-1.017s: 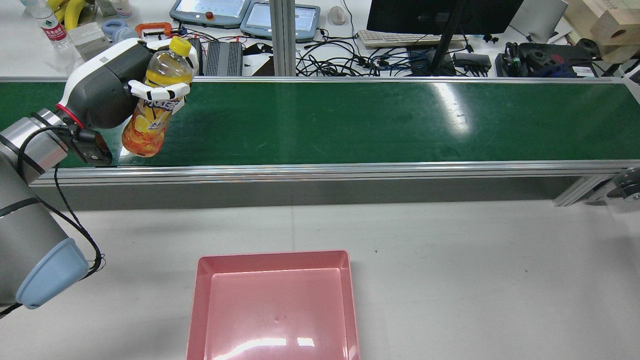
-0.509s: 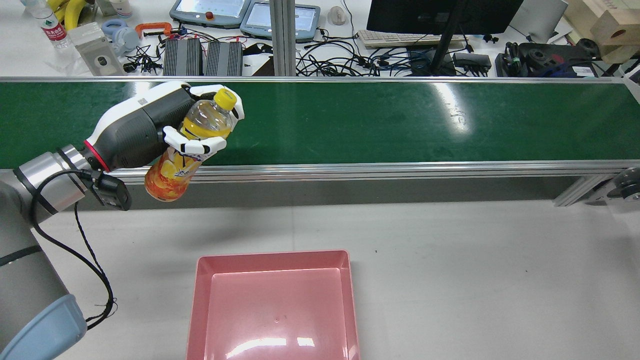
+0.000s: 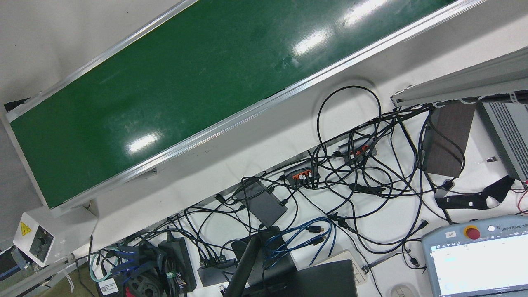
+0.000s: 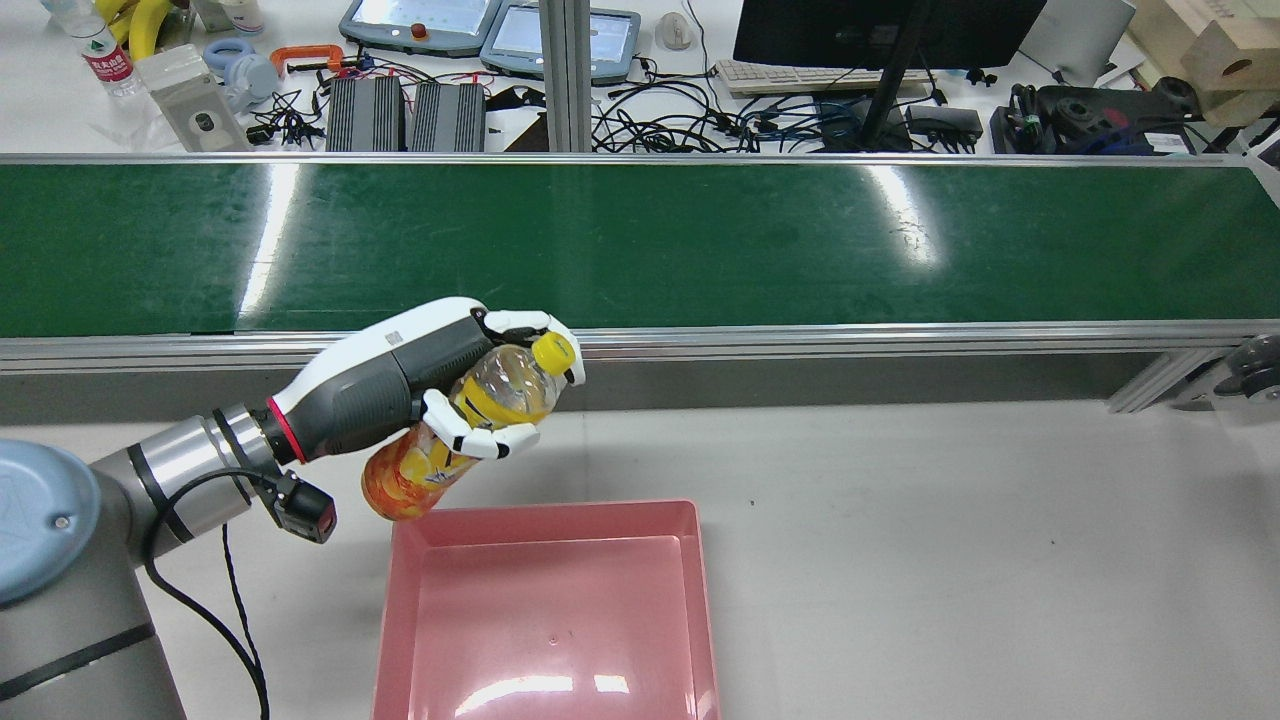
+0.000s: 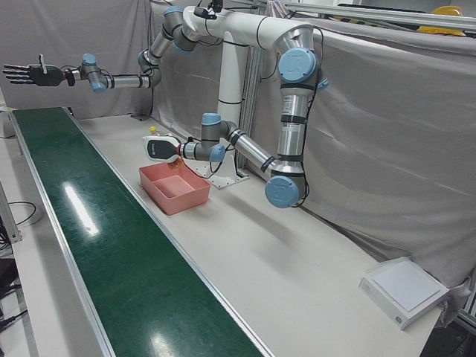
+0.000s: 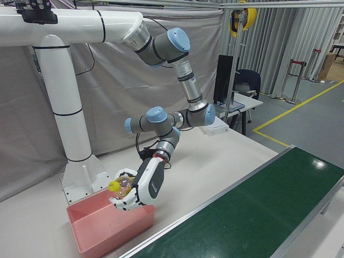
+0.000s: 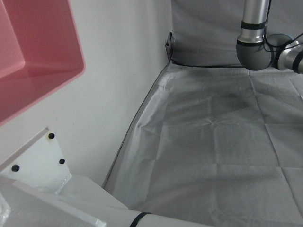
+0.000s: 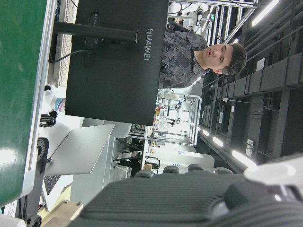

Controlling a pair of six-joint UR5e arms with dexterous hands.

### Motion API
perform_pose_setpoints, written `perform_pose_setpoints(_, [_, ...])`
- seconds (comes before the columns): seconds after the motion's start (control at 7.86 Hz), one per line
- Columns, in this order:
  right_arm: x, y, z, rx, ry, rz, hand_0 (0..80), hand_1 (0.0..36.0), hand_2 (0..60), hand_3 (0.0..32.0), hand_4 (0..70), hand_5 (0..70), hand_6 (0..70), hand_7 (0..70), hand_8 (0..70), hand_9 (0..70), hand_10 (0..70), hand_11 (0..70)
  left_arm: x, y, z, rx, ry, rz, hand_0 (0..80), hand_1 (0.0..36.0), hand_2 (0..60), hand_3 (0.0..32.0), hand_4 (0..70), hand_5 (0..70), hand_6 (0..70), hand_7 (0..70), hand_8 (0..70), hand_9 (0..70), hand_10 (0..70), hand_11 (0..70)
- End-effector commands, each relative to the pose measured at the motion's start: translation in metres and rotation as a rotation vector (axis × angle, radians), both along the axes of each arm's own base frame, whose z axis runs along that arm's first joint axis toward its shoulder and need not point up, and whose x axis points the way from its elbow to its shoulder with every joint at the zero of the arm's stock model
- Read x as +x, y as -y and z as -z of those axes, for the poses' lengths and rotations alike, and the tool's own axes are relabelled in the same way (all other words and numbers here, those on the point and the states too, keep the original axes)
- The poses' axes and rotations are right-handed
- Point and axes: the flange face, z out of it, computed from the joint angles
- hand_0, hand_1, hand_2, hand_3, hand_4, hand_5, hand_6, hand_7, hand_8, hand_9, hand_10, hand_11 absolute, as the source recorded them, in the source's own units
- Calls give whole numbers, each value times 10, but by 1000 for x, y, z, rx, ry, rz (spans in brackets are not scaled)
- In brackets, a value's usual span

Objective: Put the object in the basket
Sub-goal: 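Lift the bottle off the belt and carry it over the pink tray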

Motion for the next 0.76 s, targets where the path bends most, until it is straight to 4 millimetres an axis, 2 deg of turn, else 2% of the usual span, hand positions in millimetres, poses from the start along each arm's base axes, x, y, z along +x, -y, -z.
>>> perform_pose_setpoints(0.0, [0, 0, 0, 0, 0, 0, 0, 0, 0, 0, 0, 0, 0, 0, 0, 0, 0, 0, 38, -49, 10, -18, 5, -51, 474, 199, 600, 0, 279, 438, 369, 554, 522, 700, 586, 700])
perform_pose_setpoints(0.13, [0, 0, 0, 0, -2, 0, 0, 0, 0, 0, 0, 0, 0, 0, 0, 0, 0, 0, 48, -64, 9, -28, 8, -68, 466, 142, 407, 0, 248, 342, 287, 455, 416, 580, 489, 697])
perform_pose_setpoints(0.25, [0, 0, 0, 0, -2, 0, 0, 0, 0, 0, 0, 0, 0, 0, 0, 0, 0, 0, 52, -66, 5, -27, 17, -71, 448, 90, 168, 0, 175, 195, 127, 283, 238, 367, 365, 521])
perform_pose_setpoints(0.38, [0, 0, 0, 0, -2, 0, 0, 0, 0, 0, 0, 0, 0, 0, 0, 0, 0, 0, 51, -66, 5, -21, 23, -67, 427, 60, 14, 0, 77, 144, 41, 172, 124, 213, 301, 440])
perform_pose_setpoints(0.51, [0, 0, 0, 0, -2, 0, 0, 0, 0, 0, 0, 0, 0, 0, 0, 0, 0, 0, 52, -66, 5, -20, 19, -69, 427, 57, 0, 0, 19, 118, 1, 84, 79, 125, 230, 343])
perform_pose_setpoints(0.64, [0, 0, 0, 0, -2, 0, 0, 0, 0, 0, 0, 0, 0, 0, 0, 0, 0, 0, 51, -65, 6, -19, 16, -67, 429, 64, 0, 0, 0, 89, 0, 35, 42, 71, 152, 232])
